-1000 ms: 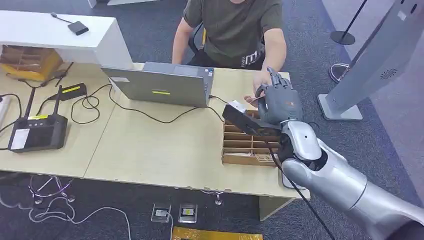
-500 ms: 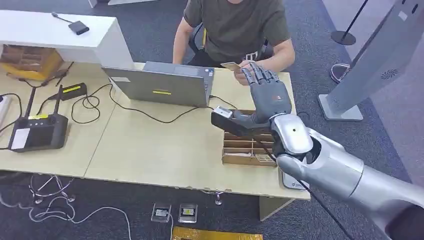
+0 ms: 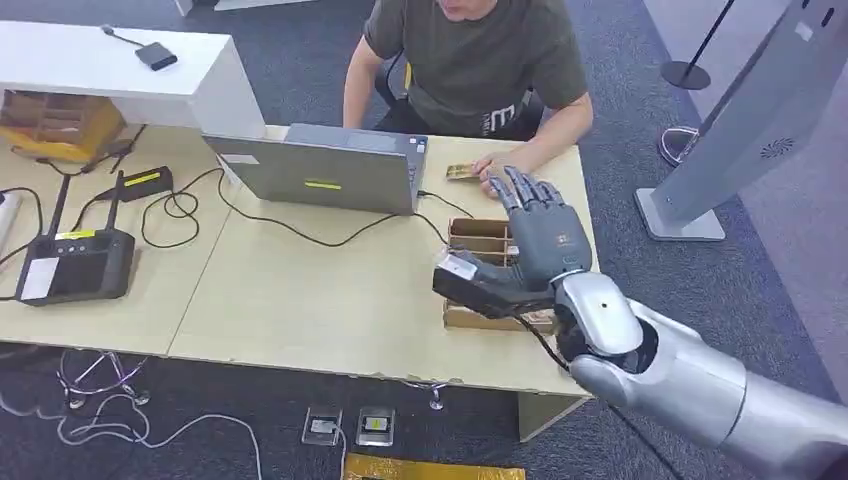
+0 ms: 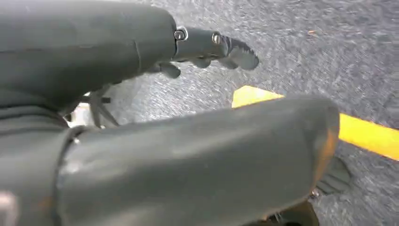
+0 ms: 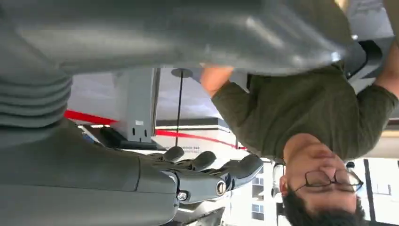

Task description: Pass the card to the sensor for recognition and then transmit it.

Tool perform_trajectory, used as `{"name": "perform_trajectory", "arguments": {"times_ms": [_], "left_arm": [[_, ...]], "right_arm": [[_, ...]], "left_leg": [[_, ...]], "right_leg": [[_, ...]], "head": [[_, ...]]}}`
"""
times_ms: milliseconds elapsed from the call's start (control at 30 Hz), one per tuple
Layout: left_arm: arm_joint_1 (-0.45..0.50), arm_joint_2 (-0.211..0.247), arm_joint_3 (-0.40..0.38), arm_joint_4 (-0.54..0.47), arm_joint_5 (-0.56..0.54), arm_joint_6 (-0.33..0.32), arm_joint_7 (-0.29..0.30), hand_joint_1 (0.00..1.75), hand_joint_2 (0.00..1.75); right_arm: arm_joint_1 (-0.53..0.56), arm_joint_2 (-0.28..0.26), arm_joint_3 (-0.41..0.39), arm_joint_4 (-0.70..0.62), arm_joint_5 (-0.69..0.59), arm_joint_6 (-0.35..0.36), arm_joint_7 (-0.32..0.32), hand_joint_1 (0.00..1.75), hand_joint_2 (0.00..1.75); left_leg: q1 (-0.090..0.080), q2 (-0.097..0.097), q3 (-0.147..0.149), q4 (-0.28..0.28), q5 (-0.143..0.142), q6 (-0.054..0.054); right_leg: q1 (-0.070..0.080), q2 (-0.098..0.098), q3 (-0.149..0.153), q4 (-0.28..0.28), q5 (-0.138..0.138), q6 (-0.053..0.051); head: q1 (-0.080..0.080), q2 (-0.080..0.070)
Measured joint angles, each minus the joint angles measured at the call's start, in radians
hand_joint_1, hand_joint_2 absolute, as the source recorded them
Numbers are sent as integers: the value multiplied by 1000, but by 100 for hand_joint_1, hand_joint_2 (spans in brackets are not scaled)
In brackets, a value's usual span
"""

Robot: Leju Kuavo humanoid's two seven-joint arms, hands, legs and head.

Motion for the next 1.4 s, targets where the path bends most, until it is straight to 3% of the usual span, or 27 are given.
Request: {"name": "perform_trajectory", "arguments": {"times_ms": [133, 167, 333, 567, 767, 1233, 1400], "left_arm": [[1, 6, -1, 0, -8, -1, -1, 0, 0], [1, 8, -2, 0, -9, -1, -1, 0, 0], [1, 12, -3, 0, -2, 0, 18, 0, 0], [1, 13, -3, 0, 11, 9, 39, 0, 0], [0, 13, -3, 0, 11, 15, 39, 0, 0], [-1, 13, -3, 0, 4, 18, 32, 0, 0], [-1, 12, -3, 0, 25, 20, 32, 0, 0]], "right_arm": [[158, -59, -103, -98, 38, -2, 0, 0, 0], [191, -72, -129, -117, 38, -10, 0, 0, 175], [325, -106, -218, -175, 123, -60, 0, 0, 175], [435, -110, -294, -207, 285, -54, -1, 0, 175], [471, -96, -300, -202, 387, -15, -5, 0, 175], [499, -42, -300, -122, 412, -23, -11, 0, 175], [499, -11, -300, -72, 479, -46, -15, 0, 175]], "left_leg": [[0, 2, 0, 0, -1, -1], [0, 3, 0, 0, -1, -1], [0, 2, 0, 0, -1, -1], [0, 2, 0, 0, -1, -1], [0, 2, 0, 0, -1, -1], [0, 2, -1, 0, -1, -1], [0, 2, -1, 0, -1, -1]], "right_leg": [[0, 1, -1, 0, 0, 0], [0, 1, -1, 0, 0, 0], [0, 2, 0, 0, 0, 0], [0, 2, 0, 0, 0, 0], [0, 2, 0, 0, 0, 0], [0, 2, 0, 0, 0, 0], [0, 2, 0, 0, 0, 0]], "head": [[0, 0], [0, 0], [0, 0], [0, 0], [0, 0], [0, 0], [0, 0]]}}
